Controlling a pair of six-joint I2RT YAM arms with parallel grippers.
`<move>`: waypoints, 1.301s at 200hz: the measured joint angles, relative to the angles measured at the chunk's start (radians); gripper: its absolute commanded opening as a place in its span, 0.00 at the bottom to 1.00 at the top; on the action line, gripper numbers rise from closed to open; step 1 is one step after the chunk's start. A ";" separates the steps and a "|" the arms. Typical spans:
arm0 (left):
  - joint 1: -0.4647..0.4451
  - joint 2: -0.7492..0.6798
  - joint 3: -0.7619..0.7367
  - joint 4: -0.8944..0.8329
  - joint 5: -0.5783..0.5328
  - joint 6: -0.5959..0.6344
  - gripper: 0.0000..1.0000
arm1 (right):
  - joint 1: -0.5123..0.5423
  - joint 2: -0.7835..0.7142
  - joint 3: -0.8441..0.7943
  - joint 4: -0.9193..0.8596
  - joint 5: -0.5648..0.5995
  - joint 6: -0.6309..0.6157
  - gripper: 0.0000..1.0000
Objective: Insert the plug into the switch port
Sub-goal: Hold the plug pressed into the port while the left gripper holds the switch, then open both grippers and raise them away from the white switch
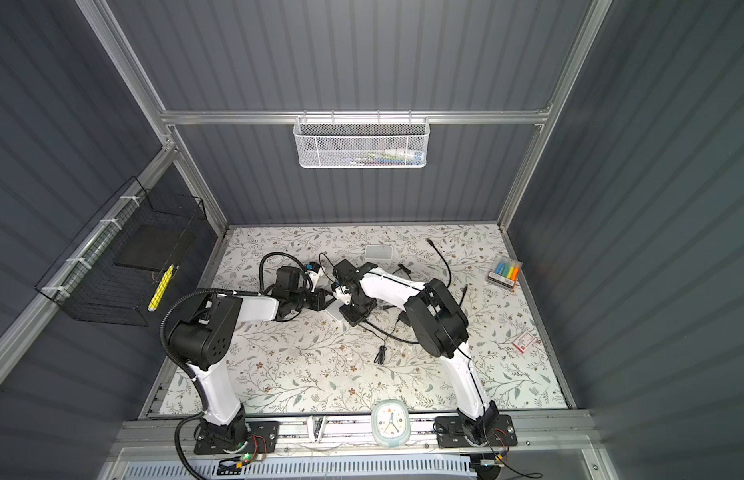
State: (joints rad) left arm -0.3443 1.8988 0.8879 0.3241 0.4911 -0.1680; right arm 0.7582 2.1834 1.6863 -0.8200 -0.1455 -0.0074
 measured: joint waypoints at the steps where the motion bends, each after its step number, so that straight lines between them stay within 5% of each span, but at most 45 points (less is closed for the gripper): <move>1: 0.000 0.000 0.000 0.000 0.000 0.000 0.41 | 0.000 0.000 0.001 0.000 0.000 0.000 0.00; 155: -0.004 0.005 0.000 0.014 -0.006 -0.005 0.42 | -0.004 0.003 0.000 0.008 -0.007 -0.005 0.00; 214: 0.021 -0.048 -0.032 -0.050 -0.035 -0.047 0.45 | -0.006 -0.069 -0.136 0.181 -0.002 -0.011 0.00; 260: 0.073 -0.148 -0.096 -0.149 -0.031 -0.081 0.57 | -0.009 -0.132 -0.209 0.383 0.008 -0.015 0.26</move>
State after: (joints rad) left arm -0.2710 1.7504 0.7918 0.1753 0.4606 -0.2493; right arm 0.7490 2.0514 1.4776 -0.4374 -0.1375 -0.0227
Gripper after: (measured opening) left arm 0.541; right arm 0.203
